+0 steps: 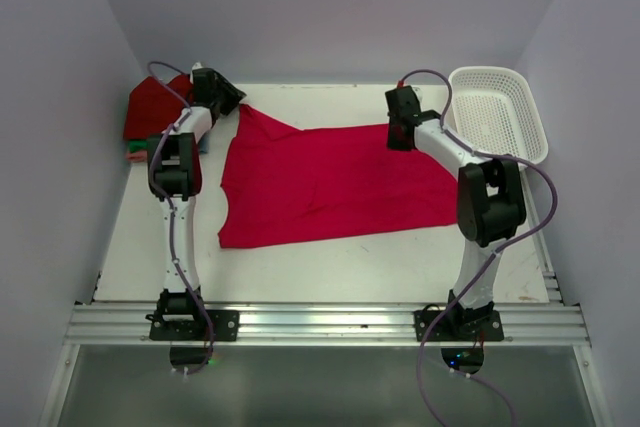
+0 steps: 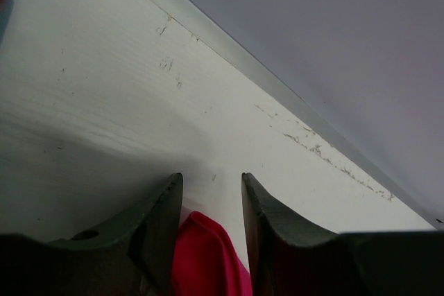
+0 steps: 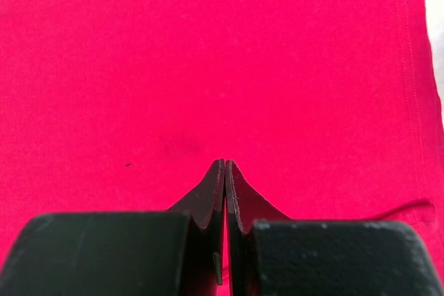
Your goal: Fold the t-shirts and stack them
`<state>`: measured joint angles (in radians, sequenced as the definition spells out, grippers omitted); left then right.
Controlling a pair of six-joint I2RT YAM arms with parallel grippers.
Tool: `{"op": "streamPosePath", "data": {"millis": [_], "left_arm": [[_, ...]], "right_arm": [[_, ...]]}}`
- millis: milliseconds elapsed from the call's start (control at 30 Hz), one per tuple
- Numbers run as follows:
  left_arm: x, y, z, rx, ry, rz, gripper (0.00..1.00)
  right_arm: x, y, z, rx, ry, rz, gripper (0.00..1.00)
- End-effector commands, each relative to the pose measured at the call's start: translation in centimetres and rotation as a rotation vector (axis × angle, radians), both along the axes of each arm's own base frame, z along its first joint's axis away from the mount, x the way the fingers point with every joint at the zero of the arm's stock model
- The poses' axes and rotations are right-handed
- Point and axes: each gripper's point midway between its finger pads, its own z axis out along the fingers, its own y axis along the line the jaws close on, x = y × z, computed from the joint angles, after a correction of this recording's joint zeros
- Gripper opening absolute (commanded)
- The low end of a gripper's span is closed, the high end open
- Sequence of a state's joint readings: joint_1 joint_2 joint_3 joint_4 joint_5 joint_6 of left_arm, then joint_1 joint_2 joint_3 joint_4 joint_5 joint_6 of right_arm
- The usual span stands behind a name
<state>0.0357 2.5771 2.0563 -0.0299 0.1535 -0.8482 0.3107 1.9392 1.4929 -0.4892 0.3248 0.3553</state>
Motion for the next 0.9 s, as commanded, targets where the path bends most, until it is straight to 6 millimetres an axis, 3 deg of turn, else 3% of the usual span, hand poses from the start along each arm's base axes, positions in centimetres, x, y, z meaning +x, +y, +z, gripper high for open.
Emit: {"op": "streamPosePath", "data": {"millis": [0,233,400,433,600,667,700,733,767,800,867], "left_arm": [[-2.5,0.5,-2.9,0.002,0.117,0.000,0.46],[-3.3,0.0,-3.8,-0.007,0.146,-0.022,0.42],[-4.2,-0.3,-4.0,-0.004,0.142,-0.043,0.14],[-4.3,-0.3,-4.1,-0.001,0.143,-0.045,0.01],[-4.3,-0.4,-3.6,0.007,0.123,-0.063,0.00],[-4.3,-0.5,-3.3,0.003,0.105,-0.076,0.00],[-4.3,-0.6,-2.5,0.003,0.090,-0.077,0.00],[-4.4,-0.6,-2.2,0.001,0.088,-0.081,0.00],[-3.8,-0.6,-1.3,0.008,0.047,-0.086,0.00],[-3.7,-0.6,-0.5,0.013,0.034,-0.088,0.00],[-3.5,-0.4,0.3,0.023,0.022,-0.090,0.00]], "right_arm": [[1.5,0.1,1.6,0.031,-0.056,-0.008,0.00],[1.5,-0.2,1.1,0.036,-0.047,-0.019,0.00],[1.7,-0.8,0.5,0.037,-0.040,-0.043,0.00],[1.8,-0.9,0.4,0.039,-0.038,-0.046,0.00],[3.7,-2.2,0.3,0.029,-0.061,-0.098,0.00],[4.6,-3.1,-0.9,0.016,-0.049,-0.138,0.00],[6.0,-3.6,-0.1,0.022,-0.077,-0.156,0.00],[6.5,-4.0,-1.5,0.013,-0.054,-0.175,0.00],[7.0,-4.9,-1.6,0.004,-0.052,-0.201,0.00],[8.5,-4.9,-0.6,0.008,-0.085,-0.209,0.00],[9.6,-5.5,-2.1,-0.022,-0.066,-0.217,0.00]]}}
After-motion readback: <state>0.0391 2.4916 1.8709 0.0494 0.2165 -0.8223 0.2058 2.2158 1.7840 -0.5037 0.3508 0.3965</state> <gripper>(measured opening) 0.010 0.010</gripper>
